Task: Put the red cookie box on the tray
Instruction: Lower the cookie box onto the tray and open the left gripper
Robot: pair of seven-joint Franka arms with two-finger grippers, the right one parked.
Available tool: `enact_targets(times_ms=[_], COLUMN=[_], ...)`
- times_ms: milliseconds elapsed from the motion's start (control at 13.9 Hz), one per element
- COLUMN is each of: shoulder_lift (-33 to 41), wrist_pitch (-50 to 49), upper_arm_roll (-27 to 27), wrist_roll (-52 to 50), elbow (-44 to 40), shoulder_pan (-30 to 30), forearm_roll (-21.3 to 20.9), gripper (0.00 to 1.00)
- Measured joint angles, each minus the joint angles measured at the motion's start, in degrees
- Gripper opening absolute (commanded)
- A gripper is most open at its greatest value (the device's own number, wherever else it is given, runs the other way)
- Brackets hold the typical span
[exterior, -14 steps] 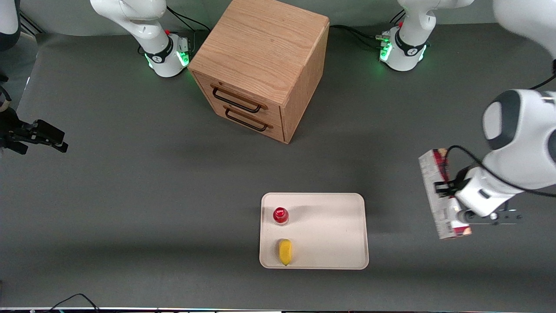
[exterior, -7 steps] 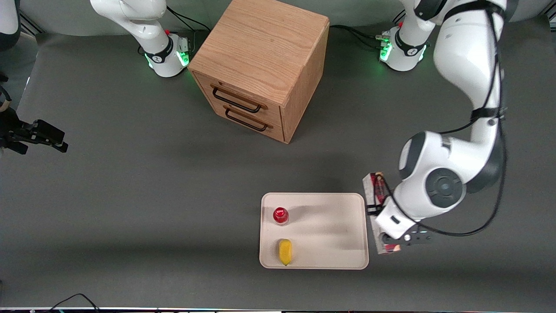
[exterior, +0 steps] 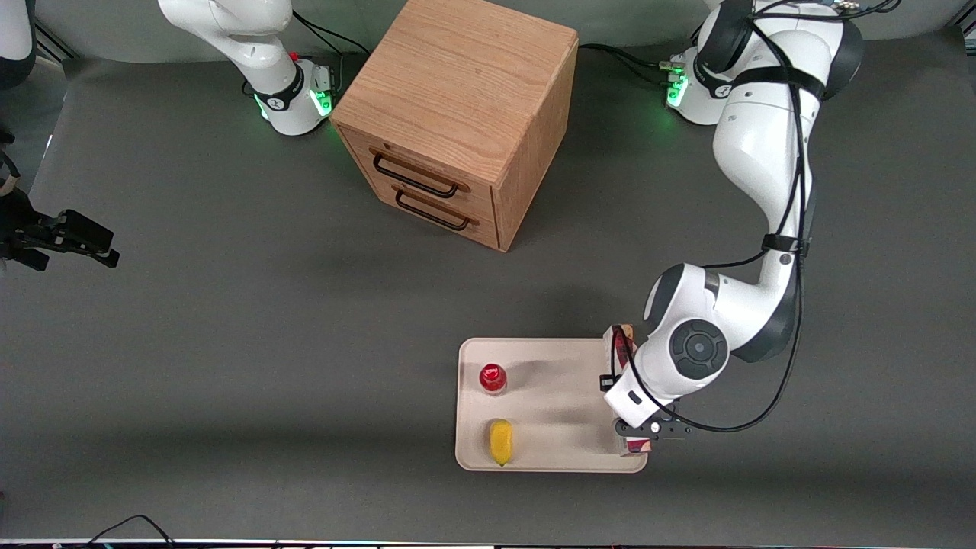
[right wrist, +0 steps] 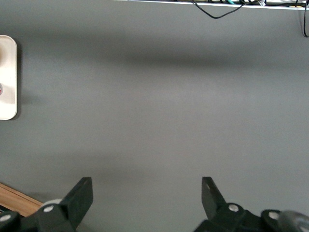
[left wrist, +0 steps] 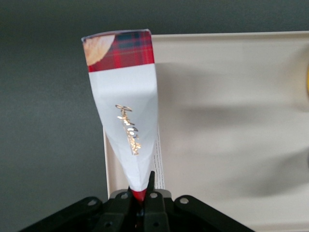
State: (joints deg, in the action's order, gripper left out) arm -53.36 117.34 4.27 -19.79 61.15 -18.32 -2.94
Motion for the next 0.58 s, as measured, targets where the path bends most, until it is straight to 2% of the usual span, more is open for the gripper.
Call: enact_targets(times_ms=[144, 216, 289, 361, 577], shoulder_lift=[-1.57, -2.21, -2.68, -2.94, -3.00], wrist_pitch=[1.47, 2.18, 2.87, 3.12, 3.04], upper_arm_roll=[-0.05, -0.08, -0.12, -0.14, -0.25], wrist_roll=[0.00, 0.00, 0.00, 0.00, -1.56], elbow=[-0.71, -0.97, -1.05, -1.11, -1.72], shoulder_pan=[-0.15, -0.19, -0.23, -0.26, -0.46], forearm_roll=[-0.97, -1.16, -1.36, -1.54, -3.34], gripper=[0.00, 0.09, 0.48, 0.99, 1.00])
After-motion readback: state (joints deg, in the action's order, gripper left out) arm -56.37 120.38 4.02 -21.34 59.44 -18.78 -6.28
